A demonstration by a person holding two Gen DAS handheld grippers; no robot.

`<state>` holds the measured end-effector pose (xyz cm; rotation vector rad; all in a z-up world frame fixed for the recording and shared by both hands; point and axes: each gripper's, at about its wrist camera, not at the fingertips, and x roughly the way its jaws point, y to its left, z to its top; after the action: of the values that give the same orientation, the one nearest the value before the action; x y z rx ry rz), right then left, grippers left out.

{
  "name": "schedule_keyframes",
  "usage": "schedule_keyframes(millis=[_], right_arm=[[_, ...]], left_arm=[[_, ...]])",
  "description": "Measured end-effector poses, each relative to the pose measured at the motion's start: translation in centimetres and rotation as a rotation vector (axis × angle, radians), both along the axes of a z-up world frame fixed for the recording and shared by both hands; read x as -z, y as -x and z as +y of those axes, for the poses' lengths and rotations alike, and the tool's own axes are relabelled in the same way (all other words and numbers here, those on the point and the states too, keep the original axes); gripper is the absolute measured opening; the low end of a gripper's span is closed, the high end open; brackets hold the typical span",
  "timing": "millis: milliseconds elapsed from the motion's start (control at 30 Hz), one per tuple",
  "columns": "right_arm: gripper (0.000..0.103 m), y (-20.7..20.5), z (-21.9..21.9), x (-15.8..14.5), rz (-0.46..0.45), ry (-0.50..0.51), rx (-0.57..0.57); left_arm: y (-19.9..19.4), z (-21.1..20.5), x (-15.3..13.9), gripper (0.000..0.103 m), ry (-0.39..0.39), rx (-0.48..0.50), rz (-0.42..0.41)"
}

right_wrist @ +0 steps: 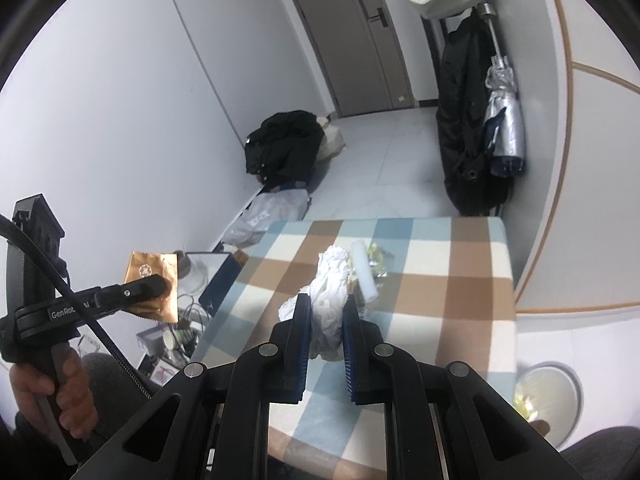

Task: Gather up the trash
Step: 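Carry the brown sachet and white tissue with both tools over the white bin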

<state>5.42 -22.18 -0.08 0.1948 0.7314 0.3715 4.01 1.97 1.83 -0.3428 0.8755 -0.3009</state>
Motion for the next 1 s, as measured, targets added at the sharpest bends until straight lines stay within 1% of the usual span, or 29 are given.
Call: schedule_keyframes(millis=[233,467,633,833,1000], right_arm=[[0.014,-0.1,-3.8,-1.4,-0.035,-0.023,0.057],[0.014,0.3,-8.7,-2.8,-0.053,-0.04,0.139],[0.014,1.1,-12.6,-3.8,-0.076,-0.041,0.209],[0.014,2.5,-18.3,-4.3,-0.084,-0.038,0.312],[0.014,3.7,-23.2,-3.8,-0.066,-0.038,0.402]], left_arm=[[-0.4,-3.5,-1.5,0.005,-0.014,0.06,-0.016],[-1.1,-8.5,-3.1,0.005,-0.025,0.146,-0.027],[-1.6,-12.6,-4.2,0.005,-0.027,0.228,-0.041],[-2.2,-18.2,-4.6,0.005,-0.036,0.333,-0.043],[-2.7,-22.8,-4.2,0.005,-0.04,0.424,-0.03]])
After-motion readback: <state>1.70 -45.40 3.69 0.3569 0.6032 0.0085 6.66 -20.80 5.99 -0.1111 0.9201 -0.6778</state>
